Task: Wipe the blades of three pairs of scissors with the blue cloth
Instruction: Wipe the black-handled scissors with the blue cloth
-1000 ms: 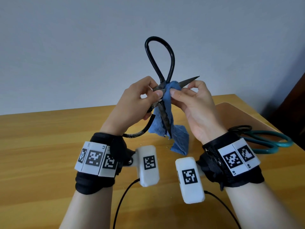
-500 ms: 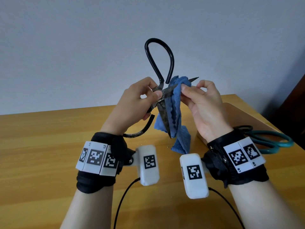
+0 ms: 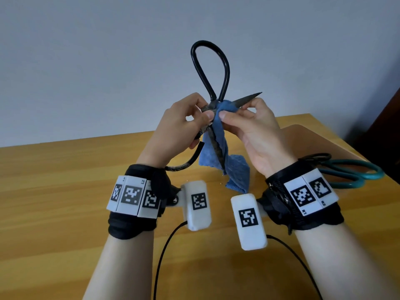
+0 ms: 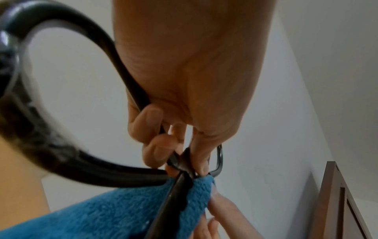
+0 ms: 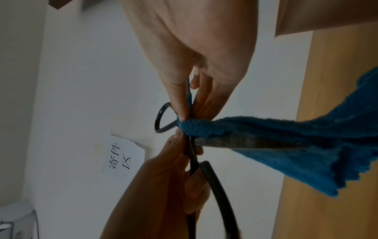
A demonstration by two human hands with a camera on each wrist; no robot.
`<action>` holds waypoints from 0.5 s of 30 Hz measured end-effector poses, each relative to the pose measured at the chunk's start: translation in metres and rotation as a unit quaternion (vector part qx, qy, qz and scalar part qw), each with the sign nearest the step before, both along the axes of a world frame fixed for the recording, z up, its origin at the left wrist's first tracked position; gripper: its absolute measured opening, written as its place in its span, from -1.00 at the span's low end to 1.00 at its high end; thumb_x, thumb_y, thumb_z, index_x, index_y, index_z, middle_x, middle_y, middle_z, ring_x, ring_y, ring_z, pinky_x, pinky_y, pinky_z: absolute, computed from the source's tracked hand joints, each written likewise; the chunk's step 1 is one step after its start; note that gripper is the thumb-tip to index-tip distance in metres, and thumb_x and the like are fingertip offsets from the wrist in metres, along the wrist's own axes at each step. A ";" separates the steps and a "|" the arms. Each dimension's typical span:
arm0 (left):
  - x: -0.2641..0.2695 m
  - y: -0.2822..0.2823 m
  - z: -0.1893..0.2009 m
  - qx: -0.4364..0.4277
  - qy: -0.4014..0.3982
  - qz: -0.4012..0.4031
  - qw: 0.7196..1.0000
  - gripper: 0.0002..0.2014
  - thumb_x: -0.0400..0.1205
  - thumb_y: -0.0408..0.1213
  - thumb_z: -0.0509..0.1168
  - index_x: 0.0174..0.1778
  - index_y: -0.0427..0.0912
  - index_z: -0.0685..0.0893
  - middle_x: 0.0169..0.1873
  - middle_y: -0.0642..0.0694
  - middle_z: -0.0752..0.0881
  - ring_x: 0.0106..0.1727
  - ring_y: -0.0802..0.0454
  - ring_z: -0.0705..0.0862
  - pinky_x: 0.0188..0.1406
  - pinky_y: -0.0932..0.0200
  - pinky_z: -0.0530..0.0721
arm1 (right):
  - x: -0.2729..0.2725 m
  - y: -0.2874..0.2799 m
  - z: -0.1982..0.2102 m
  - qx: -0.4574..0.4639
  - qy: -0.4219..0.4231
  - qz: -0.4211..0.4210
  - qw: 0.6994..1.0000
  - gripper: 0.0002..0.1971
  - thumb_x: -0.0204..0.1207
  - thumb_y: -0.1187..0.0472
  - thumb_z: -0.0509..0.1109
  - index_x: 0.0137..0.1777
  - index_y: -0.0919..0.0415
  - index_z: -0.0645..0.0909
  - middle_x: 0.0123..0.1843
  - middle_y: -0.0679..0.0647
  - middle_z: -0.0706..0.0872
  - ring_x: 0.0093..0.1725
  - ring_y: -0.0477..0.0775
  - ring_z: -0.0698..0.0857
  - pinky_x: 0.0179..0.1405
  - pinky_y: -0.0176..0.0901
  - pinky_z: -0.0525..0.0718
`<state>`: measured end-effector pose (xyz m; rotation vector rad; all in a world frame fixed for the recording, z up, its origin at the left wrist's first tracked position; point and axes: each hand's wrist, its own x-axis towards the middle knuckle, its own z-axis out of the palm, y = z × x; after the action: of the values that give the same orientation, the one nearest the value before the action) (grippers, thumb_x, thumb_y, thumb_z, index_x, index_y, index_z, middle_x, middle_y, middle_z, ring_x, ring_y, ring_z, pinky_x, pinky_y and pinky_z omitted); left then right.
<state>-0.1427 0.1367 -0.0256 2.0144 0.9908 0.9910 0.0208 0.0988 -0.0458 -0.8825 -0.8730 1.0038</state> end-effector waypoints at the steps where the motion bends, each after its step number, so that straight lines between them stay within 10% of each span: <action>1: -0.001 0.000 0.000 -0.004 -0.001 -0.001 1.000 -0.86 0.77 -0.23 0.28 -0.04 -0.22 0.58 -0.32 -0.06 0.61 -0.57 -0.01 0.44 -0.48 0.12 0.48 | 0.000 0.000 0.001 -0.002 -0.004 -0.003 1.000 -0.60 0.47 0.54 0.49 0.11 0.24 0.37 -0.04 0.41 0.79 -0.05 0.28 0.82 0.17 0.15 0.78; 15: 0.000 0.002 -0.003 -0.016 -0.018 0.001 1.000 -0.85 0.77 -0.21 0.28 -0.05 -0.20 0.58 -0.27 -0.20 0.59 -0.50 -0.03 0.43 -0.46 0.13 0.55 | 0.010 -0.001 0.002 0.000 0.047 -0.022 0.999 -0.59 0.50 0.57 0.44 0.14 0.22 0.32 -0.03 0.39 0.78 -0.09 0.21 0.82 0.03 -0.02 0.78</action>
<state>-0.1427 0.1391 -0.0285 1.9646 0.9829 1.0026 0.0311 0.0982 -0.0441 -0.8450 -0.7710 0.9984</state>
